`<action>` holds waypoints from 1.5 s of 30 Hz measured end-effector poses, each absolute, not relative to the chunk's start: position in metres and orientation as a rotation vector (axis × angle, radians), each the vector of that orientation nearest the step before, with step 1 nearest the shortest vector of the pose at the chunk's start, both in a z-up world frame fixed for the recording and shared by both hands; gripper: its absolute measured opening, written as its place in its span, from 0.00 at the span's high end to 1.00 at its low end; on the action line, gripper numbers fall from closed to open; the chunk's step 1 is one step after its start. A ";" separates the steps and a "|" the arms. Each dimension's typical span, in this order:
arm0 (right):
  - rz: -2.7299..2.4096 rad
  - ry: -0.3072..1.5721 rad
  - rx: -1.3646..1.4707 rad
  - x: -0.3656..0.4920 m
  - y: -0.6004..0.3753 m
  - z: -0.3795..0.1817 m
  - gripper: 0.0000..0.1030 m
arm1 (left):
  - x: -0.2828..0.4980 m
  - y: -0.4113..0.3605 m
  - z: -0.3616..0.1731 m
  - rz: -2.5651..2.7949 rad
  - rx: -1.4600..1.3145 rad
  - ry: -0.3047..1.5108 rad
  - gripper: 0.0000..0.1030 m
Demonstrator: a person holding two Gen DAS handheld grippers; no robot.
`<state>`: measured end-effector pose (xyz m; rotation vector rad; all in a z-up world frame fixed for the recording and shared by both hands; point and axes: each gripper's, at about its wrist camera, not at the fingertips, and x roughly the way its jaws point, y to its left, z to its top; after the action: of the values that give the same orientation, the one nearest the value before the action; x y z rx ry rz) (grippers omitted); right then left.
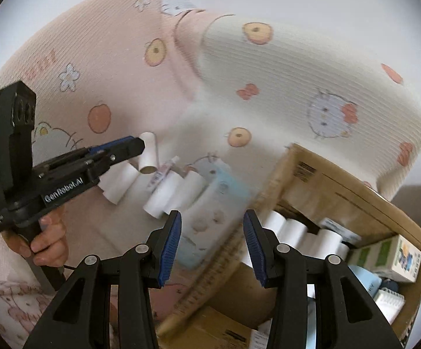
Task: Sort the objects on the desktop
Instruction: 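Move the right tool back over the scattered paper rolls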
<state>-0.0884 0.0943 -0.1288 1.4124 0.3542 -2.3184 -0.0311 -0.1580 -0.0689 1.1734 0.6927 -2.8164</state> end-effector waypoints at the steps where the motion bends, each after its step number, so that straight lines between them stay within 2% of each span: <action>1: -2.310 0.355 1.407 -0.089 0.089 -0.130 0.60 | -0.029 -0.162 -0.072 -2.811 1.173 0.703 0.87; 13: -2.194 0.297 1.403 -0.112 0.017 -0.155 0.60 | -0.003 -0.222 -0.125 -2.682 1.196 0.893 0.87; 22: -2.198 0.289 1.463 -0.114 -0.013 -0.207 0.60 | 0.005 -0.235 -0.172 -2.625 1.315 0.971 0.87; 24: -2.176 0.274 1.493 -0.113 -0.016 -0.220 0.61 | 0.009 -0.240 -0.186 -2.606 1.326 1.043 0.87; 29: -2.178 0.389 1.508 -0.102 -0.027 -0.249 0.61 | 0.017 -0.254 -0.215 -2.545 1.352 1.295 0.87; 35: -2.151 0.194 1.556 -0.105 -0.017 -0.278 0.61 | 0.020 -0.253 -0.229 -2.540 1.367 1.338 0.85; 39: -2.167 0.253 1.538 -0.100 -0.019 -0.289 0.61 | 0.017 -0.252 -0.239 -2.525 1.419 1.330 0.84; 45: -2.157 0.114 1.511 -0.102 -0.016 -0.298 0.61 | 0.014 -0.254 -0.250 -2.507 1.426 1.404 0.80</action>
<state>-0.1017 -0.0158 -0.2984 1.5113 0.1139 -2.1573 0.0137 -0.2539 -0.2500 1.4257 1.4040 -2.5075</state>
